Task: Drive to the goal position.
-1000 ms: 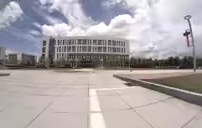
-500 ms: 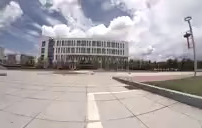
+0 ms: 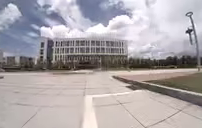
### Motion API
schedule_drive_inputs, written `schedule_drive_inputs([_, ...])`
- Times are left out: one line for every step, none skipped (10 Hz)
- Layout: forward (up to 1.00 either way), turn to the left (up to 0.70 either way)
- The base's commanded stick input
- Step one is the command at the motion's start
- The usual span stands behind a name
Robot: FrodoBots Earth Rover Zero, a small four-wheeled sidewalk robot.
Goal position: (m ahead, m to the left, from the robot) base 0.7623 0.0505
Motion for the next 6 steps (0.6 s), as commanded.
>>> schedule_drive_inputs([0.70,0.05])
schedule_drive_inputs([0.70,0.05])
schedule_drive_inputs([0.70,0.05])
schedule_drive_inputs([0.70,0.05])
schedule_drive_inputs([0.70,0.05])
schedule_drive_inputs([0.70,0.05])
